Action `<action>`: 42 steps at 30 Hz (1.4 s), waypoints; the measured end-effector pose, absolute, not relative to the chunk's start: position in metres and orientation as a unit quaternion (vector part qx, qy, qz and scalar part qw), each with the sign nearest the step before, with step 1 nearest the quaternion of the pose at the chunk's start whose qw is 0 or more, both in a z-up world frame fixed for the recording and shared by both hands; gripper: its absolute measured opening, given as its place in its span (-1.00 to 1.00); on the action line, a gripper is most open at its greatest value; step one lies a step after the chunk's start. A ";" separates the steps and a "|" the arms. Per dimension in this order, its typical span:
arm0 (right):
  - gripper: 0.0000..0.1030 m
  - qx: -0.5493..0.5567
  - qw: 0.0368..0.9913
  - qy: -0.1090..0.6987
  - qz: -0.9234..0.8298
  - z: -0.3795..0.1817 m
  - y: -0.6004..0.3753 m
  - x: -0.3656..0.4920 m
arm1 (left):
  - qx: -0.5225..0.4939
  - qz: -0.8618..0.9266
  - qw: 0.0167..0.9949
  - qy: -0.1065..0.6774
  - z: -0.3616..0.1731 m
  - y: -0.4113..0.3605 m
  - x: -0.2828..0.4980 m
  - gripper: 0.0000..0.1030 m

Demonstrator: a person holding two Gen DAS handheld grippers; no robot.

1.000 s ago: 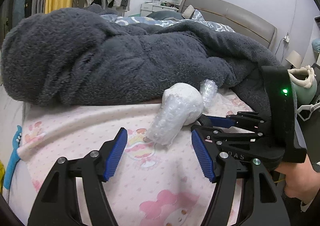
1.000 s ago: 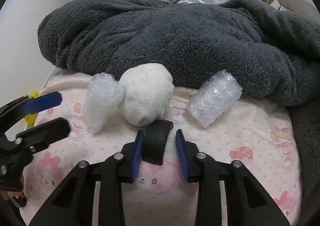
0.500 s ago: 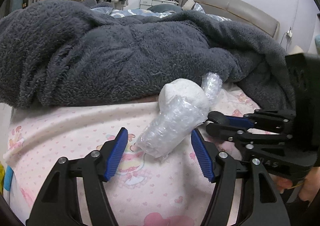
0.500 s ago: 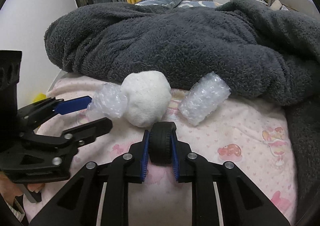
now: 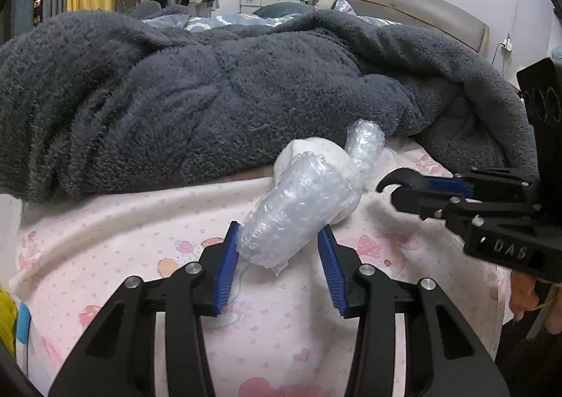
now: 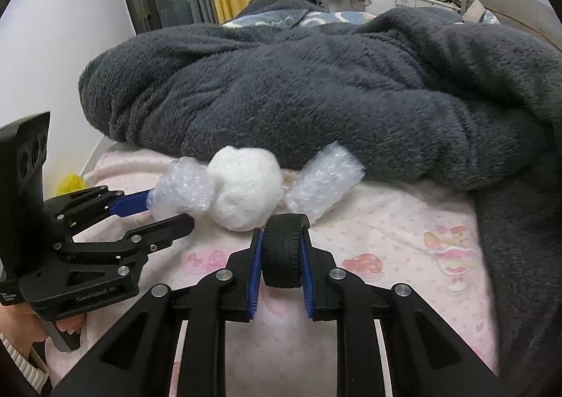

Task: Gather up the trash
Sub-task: 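Close the left tool around the clear bubble-wrap cup, then carry the bubble-wrap cup and black roll over the green bin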

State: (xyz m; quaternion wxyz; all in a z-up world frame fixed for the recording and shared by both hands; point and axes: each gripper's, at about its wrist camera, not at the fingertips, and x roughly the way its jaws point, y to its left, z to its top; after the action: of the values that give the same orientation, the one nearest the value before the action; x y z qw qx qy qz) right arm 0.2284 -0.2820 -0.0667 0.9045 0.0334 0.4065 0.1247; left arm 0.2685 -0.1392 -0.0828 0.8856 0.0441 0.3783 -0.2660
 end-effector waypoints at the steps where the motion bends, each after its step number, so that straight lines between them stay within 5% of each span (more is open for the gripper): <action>1: -0.61 0.037 0.905 0.405 0.125 -0.065 -0.283 0.228 | 0.044 -0.263 0.887 0.377 -0.081 -0.139 0.268 -0.08; 42: -0.61 0.050 0.906 0.370 0.200 -0.001 -0.192 0.146 | -0.009 -0.103 0.907 0.408 -0.055 -0.001 0.175 -0.09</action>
State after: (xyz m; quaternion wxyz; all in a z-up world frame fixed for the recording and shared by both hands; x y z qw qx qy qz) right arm 0.1459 -0.1924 -0.0013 0.9058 0.0502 0.3700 0.2000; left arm 0.1754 -0.0013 -0.0549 0.9072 -0.0095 0.4079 -0.1026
